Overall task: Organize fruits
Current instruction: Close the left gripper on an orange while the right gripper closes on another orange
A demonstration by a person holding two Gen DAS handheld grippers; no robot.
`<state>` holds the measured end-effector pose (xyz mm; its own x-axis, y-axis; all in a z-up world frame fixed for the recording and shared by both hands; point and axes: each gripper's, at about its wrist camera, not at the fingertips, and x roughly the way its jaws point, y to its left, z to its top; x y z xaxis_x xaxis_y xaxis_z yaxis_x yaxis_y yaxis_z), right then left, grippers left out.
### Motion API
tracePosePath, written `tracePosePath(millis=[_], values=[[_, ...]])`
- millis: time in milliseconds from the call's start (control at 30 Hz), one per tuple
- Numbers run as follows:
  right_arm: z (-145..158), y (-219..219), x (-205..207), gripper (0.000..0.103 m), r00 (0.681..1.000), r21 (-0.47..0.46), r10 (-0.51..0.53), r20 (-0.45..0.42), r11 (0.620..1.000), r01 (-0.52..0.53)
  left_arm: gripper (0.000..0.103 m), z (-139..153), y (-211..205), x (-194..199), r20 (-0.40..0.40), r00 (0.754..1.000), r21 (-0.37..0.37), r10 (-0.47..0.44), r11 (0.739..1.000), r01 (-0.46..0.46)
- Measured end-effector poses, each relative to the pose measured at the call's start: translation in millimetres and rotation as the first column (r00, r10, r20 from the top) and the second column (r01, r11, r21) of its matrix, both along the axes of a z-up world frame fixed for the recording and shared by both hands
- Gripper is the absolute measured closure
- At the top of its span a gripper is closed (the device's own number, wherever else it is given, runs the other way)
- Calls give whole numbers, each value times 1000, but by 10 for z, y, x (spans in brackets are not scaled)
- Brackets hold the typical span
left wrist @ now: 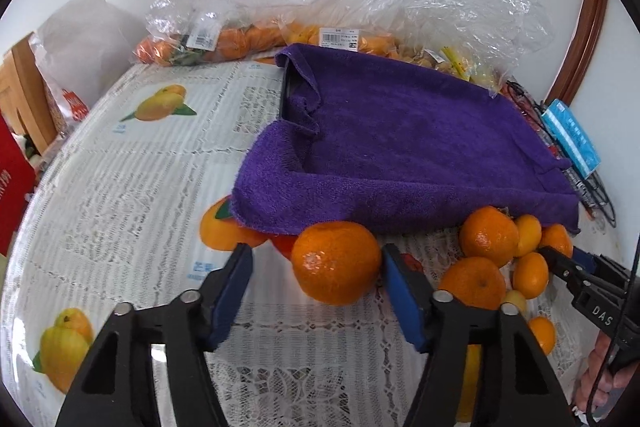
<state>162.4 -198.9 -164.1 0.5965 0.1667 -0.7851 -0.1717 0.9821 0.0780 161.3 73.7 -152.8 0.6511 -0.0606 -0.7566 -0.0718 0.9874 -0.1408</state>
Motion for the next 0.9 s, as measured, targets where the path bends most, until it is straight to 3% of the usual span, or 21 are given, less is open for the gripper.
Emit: tracePosePath(millis=[67, 400, 900], values=[[-11, -25, -16, 61, 1000, -11, 1, 5, 1000, -1, 61, -24, 8, 18, -3, 1000, -40, -8, 999, 8], [-51, 12, -14, 61, 1000, -25, 14, 19, 1000, -13, 61, -66, -51, 52, 7, 1000, -15, 4, 1000, -4], [-41, -76, -65, 62, 999, 41, 2, 34, 999, -3, 62, -34, 35, -52, 28, 1000, -74, 6, 997, -4]])
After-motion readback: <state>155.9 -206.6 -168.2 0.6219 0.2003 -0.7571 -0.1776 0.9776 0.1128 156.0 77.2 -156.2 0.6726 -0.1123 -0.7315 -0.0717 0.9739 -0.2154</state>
